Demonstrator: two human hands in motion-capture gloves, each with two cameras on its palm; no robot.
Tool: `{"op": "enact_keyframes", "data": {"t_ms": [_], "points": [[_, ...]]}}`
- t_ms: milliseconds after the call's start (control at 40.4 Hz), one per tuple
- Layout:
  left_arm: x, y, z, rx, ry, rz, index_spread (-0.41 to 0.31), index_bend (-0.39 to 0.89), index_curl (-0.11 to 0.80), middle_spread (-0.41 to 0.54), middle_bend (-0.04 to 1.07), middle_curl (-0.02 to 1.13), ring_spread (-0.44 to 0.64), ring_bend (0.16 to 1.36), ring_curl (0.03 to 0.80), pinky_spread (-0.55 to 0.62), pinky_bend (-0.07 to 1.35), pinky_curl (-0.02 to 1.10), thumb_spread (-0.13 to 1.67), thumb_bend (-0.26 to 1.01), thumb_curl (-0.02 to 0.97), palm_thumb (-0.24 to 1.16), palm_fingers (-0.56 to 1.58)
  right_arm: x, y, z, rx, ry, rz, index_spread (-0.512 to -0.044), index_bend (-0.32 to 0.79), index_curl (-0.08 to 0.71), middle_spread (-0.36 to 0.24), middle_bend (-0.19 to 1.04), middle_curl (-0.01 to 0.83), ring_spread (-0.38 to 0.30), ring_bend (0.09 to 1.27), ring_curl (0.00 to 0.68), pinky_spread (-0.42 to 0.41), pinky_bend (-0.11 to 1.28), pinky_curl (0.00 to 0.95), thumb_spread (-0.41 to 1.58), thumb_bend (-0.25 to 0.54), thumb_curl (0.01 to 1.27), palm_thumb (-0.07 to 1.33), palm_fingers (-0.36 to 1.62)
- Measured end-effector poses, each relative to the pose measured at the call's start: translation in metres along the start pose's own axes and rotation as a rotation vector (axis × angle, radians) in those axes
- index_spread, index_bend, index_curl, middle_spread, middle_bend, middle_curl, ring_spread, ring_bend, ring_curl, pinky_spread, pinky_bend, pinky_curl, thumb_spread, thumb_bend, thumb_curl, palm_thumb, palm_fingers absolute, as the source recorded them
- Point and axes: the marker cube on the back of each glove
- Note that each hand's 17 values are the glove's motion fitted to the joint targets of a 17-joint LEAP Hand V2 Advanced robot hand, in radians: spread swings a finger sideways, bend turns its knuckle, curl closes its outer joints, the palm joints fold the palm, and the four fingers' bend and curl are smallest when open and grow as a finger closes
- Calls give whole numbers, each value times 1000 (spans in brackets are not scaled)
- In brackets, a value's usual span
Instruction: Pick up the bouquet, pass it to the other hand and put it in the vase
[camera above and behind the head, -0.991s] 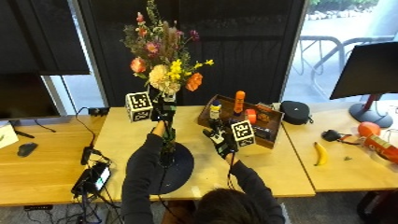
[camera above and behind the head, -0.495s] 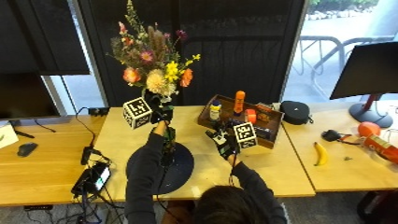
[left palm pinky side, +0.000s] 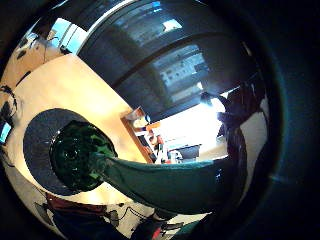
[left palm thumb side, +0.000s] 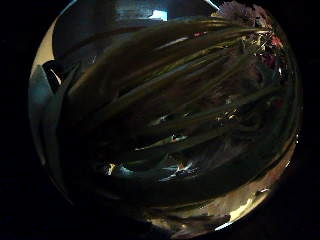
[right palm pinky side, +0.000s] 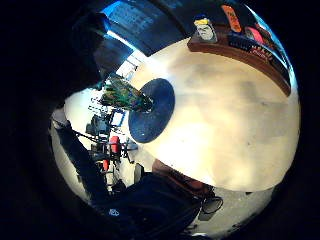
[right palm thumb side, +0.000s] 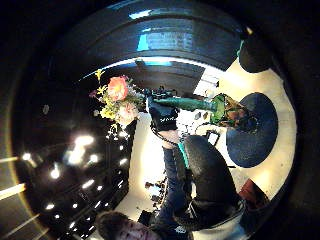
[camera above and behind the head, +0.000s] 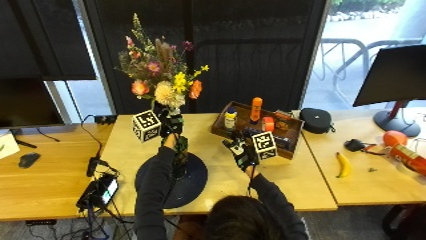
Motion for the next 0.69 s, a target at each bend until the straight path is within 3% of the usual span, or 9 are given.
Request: {"op": "enact_keyframes", "data": {"t_ms": [198, 273, 322, 347, 372, 396, 421, 545, 694], "points": [[-37, -8, 4, -53, -25, -39, -367, 583, 639, -349, 824, 593, -374, 861, 496, -419, 667, 527, 1035, -29, 445, 631, 1366, 14, -3, 1, -2, 3, 18, -278, 203, 420, -89, 163, 336, -85, 219, 326, 155, 202, 317, 1068, -23, 384, 584, 678], [-62, 0, -2, -192, -59, -89, -366, 570, 637, -348, 818, 592, -372, 858, 493, -417, 655, 522, 1037, -38, 433, 608, 1336, 17, 0, -1, -18, -4, 27, -277, 198, 423, -89, 166, 335, -85, 211, 326, 156, 192, 318, 1069, -23, 383, 584, 685], [-98, 9, -12, -360, -125, -147, -351, 524, 628, -335, 784, 584, -353, 819, 482, -392, 597, 504, 1034, -55, 415, 561, 1169, 23, 3, -4, -40, -11, 33, -277, 195, 424, -89, 164, 333, -85, 207, 327, 156, 189, 317, 1070, -22, 382, 586, 687], [-119, 15, -20, -450, -169, -178, -282, 416, 600, -278, 723, 570, -268, 689, 447, -253, 390, 448, 1004, -75, 403, 520, 438, 27, 5, -7, -51, -12, 37, -277, 198, 426, -91, 169, 335, -85, 203, 327, 155, 182, 315, 1070, -23, 382, 587, 690], [-137, 21, -30, -526, -214, -202, -233, 395, 622, -231, 722, 626, -207, 692, 528, -161, 404, 523, 992, -68, 400, 511, 159, 30, 7, -10, -58, -10, 41, -277, 196, 426, -91, 176, 336, -86, 198, 327, 155, 180, 314, 1071, -23, 381, 587, 693], [-152, 28, -40, -582, -253, -220, -193, 373, 624, -194, 724, 656, -158, 685, 556, -98, 419, 556, 987, -61, 396, 505, 54, 33, 9, -13, -61, -5, 44, -278, 197, 427, -94, 177, 337, -85, 192, 325, 155, 179, 314, 1072, -22, 381, 589, 694], [-163, 34, -49, -622, -284, -231, -130, 262, 583, -116, 591, 617, -62, 677, 547, -8, 460, 564, 978, -53, 394, 504, -222, 36, 10, -16, -60, 2, 47, -274, 203, 430, -95, 176, 338, -80, 188, 324, 155, 175, 313, 1072, -22, 381, 589, 695], [-200, 47, -85, -697, -346, -264, 25, 93, 474, 118, 275, 430, 182, 554, 373, 221, 410, 416, 946, -28, 388, 525, -272, 52, 16, -30, -38, 42, 73, -272, 215, 438, -98, 181, 343, -76, 181, 322, 154, 161, 307, 1079, -20, 380, 595, 695], [-215, 46, -107, -692, -391, -237, 124, 54, 383, 277, 164, 333, 344, 501, 307, 376, 388, 363, 930, -22, 387, 567, -233, 79, 14, -39, -21, 22, 98, -271, 236, 446, -100, 187, 351, -69, 177, 314, 153, 157, 295, 1083, -18, 382, 612, 695]]}}
